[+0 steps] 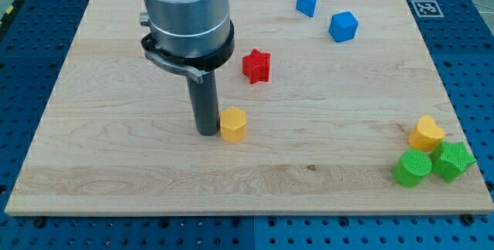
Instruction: Move the yellow hexagon near left to the yellow heart
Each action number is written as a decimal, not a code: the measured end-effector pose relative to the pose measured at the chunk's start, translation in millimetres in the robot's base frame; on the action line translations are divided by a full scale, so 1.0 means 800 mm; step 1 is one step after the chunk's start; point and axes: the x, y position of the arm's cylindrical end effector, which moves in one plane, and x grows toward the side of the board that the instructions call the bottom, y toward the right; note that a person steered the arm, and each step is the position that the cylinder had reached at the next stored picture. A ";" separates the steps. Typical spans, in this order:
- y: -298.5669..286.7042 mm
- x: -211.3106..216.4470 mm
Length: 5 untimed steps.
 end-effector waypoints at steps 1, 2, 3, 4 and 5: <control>0.017 0.000; 0.044 0.000; 0.060 0.000; 0.067 0.000; 0.067 0.000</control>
